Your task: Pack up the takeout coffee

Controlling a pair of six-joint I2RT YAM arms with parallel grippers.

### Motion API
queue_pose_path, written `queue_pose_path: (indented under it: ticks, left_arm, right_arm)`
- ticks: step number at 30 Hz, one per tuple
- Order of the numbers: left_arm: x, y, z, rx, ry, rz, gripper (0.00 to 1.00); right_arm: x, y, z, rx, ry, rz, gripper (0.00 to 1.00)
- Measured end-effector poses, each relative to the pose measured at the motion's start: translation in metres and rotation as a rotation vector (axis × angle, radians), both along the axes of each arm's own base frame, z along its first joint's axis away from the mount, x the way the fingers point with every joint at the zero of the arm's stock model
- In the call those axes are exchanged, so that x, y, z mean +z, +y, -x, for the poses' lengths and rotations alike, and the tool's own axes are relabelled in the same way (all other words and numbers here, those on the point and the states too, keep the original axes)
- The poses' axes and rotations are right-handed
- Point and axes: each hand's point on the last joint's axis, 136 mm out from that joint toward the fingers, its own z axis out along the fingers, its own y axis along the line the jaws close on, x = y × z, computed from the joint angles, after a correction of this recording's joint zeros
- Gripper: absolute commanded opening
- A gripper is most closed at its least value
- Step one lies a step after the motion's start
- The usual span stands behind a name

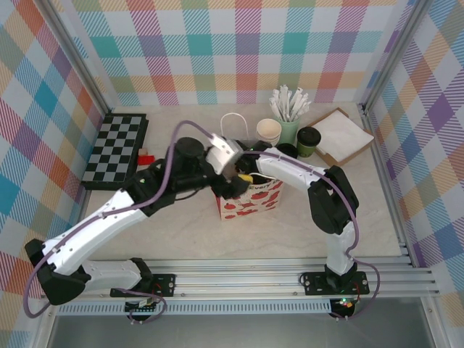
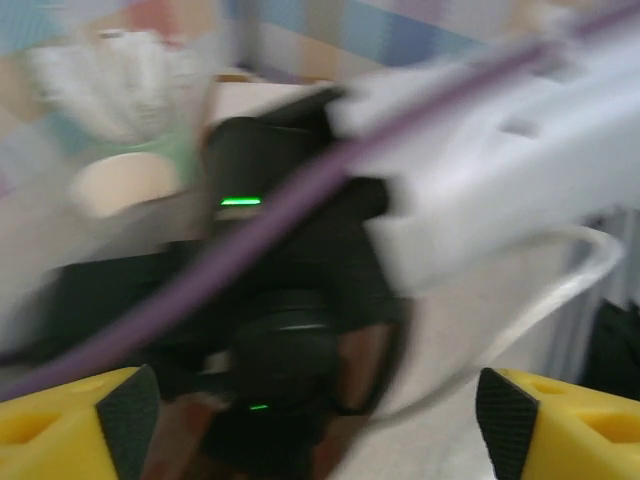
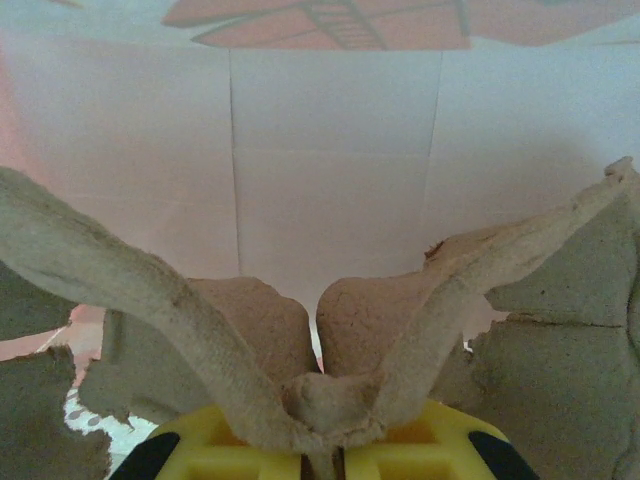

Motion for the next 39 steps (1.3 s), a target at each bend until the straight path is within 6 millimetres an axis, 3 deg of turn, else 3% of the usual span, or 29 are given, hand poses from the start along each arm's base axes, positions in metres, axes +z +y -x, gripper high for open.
queue_pose_path:
  ticks: [1,4,7,9,13,17,18,22,28,39]
  left_arm:
    - [0.005,0.022,-0.021,0.121,0.006,0.026,0.94]
    - [0.012,0.084,-0.068,0.434,0.048,0.092,0.94]
    - [0.014,0.117,-0.104,0.583,0.098,0.133,0.91]
    - [0.012,0.109,-0.118,0.555,0.128,0.138,0.86]
    - [-0.003,0.070,-0.139,0.401,0.185,0.108,0.82]
    - [-0.014,0.043,-0.150,0.267,0.199,0.073,0.74]
    - [-0.014,0.036,-0.151,0.227,0.200,0.071,0.68]
    - [-0.010,0.020,-0.148,0.116,0.184,0.071,0.01]
    - [0.003,0.017,-0.144,0.098,0.192,0.099,0.00]
    - [-0.004,0.033,-0.132,0.265,0.338,0.225,0.00]
  right_arm:
    - [0.000,0.000,0.000,0.003,-0.002,-0.001,0.04]
    - [-0.001,0.000,0.001,0.011,-0.008,-0.008,0.04]
    - [0.000,-0.001,0.003,0.018,-0.009,-0.014,0.03]
    - [0.001,-0.001,0.003,0.021,-0.008,-0.016,0.03]
    - [0.001,0.000,0.003,0.022,-0.008,-0.022,0.03]
    - [-0.001,0.003,0.003,0.034,-0.007,-0.035,0.03]
    - [-0.001,0.003,0.004,0.039,-0.005,-0.038,0.03]
    - [-0.004,0.004,0.006,0.052,0.002,-0.049,0.03]
    - [0.001,0.001,0.007,0.051,-0.015,-0.053,0.03]
    - [-0.016,0.005,-0.002,0.049,-0.045,-0.053,0.05]
